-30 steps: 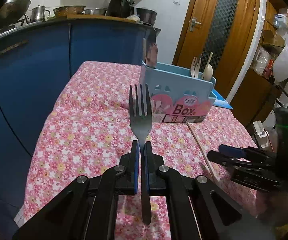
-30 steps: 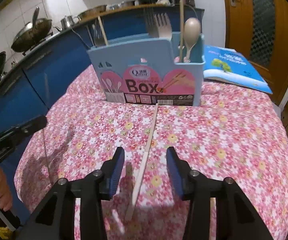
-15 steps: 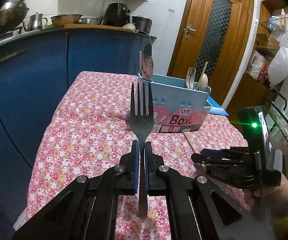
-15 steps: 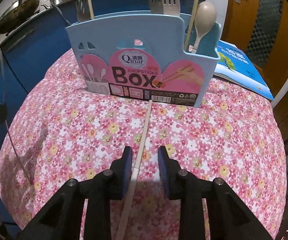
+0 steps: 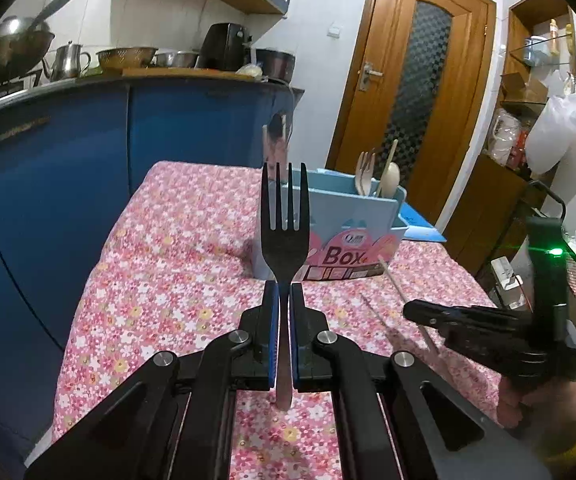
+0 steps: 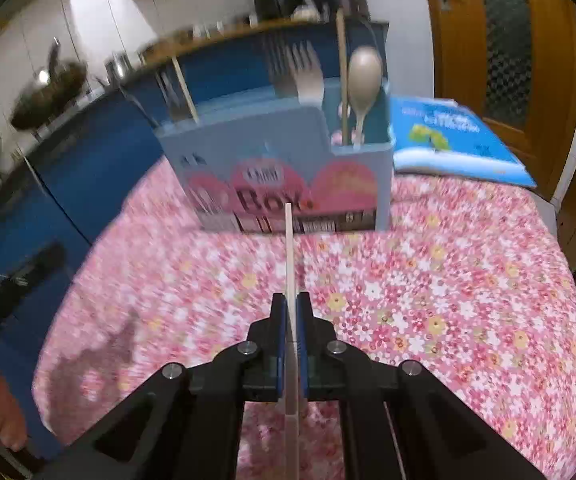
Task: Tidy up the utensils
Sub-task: 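Carry the fork and chopstick over the blue holder with both tools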
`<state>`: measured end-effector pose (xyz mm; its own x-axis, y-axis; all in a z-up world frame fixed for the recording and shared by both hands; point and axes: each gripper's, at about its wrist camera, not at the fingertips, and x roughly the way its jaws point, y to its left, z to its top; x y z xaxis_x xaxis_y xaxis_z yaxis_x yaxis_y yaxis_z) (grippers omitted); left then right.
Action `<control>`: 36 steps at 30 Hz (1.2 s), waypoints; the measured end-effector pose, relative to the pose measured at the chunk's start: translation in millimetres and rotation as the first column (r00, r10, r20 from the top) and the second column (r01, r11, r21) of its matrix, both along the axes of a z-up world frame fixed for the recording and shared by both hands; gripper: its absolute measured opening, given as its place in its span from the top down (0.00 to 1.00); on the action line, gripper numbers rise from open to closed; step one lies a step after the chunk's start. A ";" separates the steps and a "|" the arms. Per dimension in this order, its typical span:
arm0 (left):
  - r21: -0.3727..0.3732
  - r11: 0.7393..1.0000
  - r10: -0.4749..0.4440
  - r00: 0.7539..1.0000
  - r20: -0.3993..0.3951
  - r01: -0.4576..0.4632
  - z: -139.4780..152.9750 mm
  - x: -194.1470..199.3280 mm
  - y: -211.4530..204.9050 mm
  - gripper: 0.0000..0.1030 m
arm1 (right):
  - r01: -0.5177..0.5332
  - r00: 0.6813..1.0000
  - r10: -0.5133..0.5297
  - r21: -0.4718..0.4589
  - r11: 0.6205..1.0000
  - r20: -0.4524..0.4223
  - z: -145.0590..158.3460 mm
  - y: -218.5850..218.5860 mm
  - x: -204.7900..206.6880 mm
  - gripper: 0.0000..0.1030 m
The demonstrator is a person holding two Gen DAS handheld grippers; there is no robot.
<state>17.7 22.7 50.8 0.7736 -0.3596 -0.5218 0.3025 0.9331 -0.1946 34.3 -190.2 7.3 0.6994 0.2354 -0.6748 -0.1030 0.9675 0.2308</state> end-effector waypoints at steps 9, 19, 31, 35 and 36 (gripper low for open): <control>-0.006 1.000 -0.014 0.998 0.058 0.014 20.3 2.2 -10.3 0.98 | 0.008 0.982 -0.030 0.118 0.993 0.188 41.2 -23.4 -21.3 0.94; 0.002 1.000 -0.024 0.991 0.128 0.024 48.3 22.0 -28.5 0.98 | 0.003 0.954 -0.047 0.149 0.989 0.298 64.8 -36.8 -16.6 0.94; -0.002 1.000 0.002 0.978 0.210 -0.002 91.1 62.0 -42.8 0.98 | -0.009 0.936 -0.047 0.158 0.987 0.349 78.1 -45.9 4.7 0.93; -0.004 1.000 0.011 0.975 0.220 -0.010 96.3 81.0 -47.0 0.98 | -0.003 0.928 -0.059 0.164 0.986 0.368 84.4 -50.5 17.4 0.93; -0.005 1.000 0.012 0.976 0.220 -0.011 96.2 87.0 -48.5 0.98 | -0.001 0.924 -0.064 0.170 0.985 0.376 86.2 -52.1 21.2 0.93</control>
<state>104.7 -25.8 147.0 0.8732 -0.3518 -0.3373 0.3275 0.9361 -0.1284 55.5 -242.3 93.5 0.9038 0.2937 -0.3113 -0.1843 0.9235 0.3363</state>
